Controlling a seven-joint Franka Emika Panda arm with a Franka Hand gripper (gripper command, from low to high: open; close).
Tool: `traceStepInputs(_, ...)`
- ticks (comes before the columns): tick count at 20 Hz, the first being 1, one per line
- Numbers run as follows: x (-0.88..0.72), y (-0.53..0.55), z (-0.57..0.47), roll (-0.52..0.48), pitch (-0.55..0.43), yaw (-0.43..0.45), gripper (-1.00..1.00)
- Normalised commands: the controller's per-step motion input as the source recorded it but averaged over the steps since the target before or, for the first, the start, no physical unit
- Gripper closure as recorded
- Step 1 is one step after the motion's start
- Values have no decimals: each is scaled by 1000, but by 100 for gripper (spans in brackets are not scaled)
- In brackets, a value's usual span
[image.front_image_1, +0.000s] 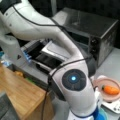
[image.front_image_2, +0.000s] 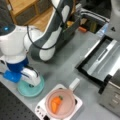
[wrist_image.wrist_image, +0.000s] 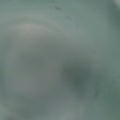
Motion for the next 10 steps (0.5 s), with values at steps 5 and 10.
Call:
traceStepInputs(5,251,-181,-33,91,56,-42,-100)
traceStepInputs(10,215,-197,-29,86,45,-23,-100)
